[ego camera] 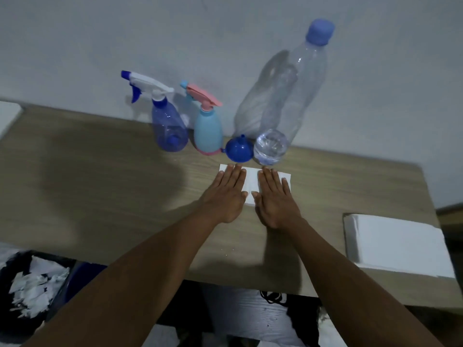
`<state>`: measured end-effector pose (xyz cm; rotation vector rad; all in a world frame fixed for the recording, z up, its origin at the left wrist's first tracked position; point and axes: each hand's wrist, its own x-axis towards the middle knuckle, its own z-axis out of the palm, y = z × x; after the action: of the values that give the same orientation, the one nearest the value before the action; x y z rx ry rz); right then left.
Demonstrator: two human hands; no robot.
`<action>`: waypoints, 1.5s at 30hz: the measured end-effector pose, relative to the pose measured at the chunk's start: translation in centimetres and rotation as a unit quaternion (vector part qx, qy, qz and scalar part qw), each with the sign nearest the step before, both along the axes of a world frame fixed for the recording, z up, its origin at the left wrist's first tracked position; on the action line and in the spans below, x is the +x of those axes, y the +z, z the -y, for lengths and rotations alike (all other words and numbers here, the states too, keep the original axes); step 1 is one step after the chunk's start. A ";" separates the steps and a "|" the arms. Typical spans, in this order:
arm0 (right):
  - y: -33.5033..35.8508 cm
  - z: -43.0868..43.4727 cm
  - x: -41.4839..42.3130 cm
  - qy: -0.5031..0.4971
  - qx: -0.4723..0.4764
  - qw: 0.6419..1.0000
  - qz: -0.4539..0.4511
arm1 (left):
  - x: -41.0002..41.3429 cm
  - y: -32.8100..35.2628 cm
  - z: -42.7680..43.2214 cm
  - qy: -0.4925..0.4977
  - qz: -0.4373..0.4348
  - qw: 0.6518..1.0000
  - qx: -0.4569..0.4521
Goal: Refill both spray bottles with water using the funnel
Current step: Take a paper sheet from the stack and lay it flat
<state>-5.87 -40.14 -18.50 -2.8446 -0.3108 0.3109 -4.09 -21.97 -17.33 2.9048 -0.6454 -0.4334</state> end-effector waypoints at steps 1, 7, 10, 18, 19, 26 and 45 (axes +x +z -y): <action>0.1 1.5 -0.5 -0.009 0.001 1.000 -0.002 | -0.1 0.0 1.6 -0.007 -0.006 1.000 0.001; 0.6 8.3 -4.9 -0.066 0.002 0.998 0.001 | -2.3 -0.2 9.4 -0.044 -0.009 0.999 0.003; 0.3 9.5 -7.2 -0.088 0.000 0.996 0.006 | -4.2 0.0 10.8 -0.061 -0.009 0.998 0.009; 0.2 6.4 -10.8 -0.132 0.006 0.991 0.001 | -5.7 0.6 8.0 -0.117 0.008 0.993 0.032; 0.2 5.4 -10.8 -0.135 0.009 0.991 0.002 | -5.5 0.7 7.1 -0.122 0.008 0.992 0.033; 0.0 -3.4 -8.7 -0.117 0.027 0.993 0.017 | -3.9 0.7 -2.2 -0.108 0.000 0.994 0.024; -0.5 -26.0 -5.8 0.068 0.022 0.997 0.014 | -7.9 -0.5 -26.6 0.072 0.002 0.997 0.006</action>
<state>-11.71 -14.10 -18.97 -2.7924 -0.5106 0.2871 -11.97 4.67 -17.78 2.9392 -0.4319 -0.4140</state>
